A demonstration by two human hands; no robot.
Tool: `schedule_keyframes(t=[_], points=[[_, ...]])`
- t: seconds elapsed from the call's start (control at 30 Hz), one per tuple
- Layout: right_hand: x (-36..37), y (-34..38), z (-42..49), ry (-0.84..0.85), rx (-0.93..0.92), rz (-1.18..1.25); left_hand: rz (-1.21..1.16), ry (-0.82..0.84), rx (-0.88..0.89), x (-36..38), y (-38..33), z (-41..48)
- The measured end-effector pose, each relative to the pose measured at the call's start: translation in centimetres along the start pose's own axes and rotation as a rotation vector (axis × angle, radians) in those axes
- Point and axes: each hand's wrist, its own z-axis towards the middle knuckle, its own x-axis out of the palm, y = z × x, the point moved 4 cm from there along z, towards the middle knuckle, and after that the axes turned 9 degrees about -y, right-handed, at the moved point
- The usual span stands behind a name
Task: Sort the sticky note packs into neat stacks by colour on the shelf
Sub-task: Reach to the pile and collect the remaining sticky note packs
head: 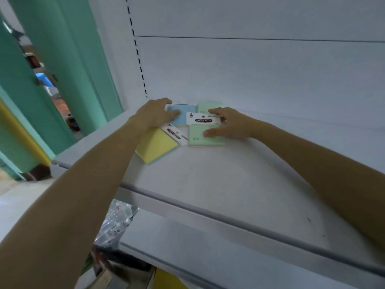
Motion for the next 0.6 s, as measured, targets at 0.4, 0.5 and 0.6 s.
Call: schedule_keyframes(t=[0.4,0.5,0.6], points=[[0.3,0.9,-2.7,-0.167,0.164,0.009,-0.231,-0.101,0.124,-0.2,-0.1,1.3],[0.5,1.4,-3.7,-0.247,0.167,0.129,-0.380,-0.118,0.188,-0.7,-0.8,0.9],[0.7,2.0,-4.5,-0.321,0.123,0.078,-0.458,-0.126,0.198,-1.0,-1.0,0.8]])
